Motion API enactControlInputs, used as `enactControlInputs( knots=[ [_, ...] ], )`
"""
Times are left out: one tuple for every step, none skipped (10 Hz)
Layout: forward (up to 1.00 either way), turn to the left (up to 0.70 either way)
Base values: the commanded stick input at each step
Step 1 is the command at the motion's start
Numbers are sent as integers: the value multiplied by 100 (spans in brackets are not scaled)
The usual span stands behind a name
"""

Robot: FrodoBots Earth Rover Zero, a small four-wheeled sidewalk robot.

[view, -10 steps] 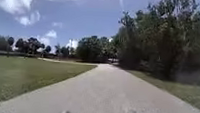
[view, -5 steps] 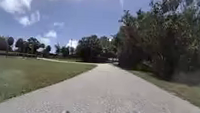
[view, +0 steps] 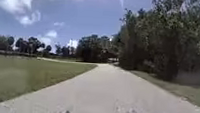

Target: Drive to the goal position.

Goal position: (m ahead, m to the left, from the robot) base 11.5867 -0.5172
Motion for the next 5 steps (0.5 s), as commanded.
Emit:
enactControlInputs(
  knots=[
    [50,0],
    [50,0],
    [50,0],
    [50,0],
    [50,0]
  ],
)
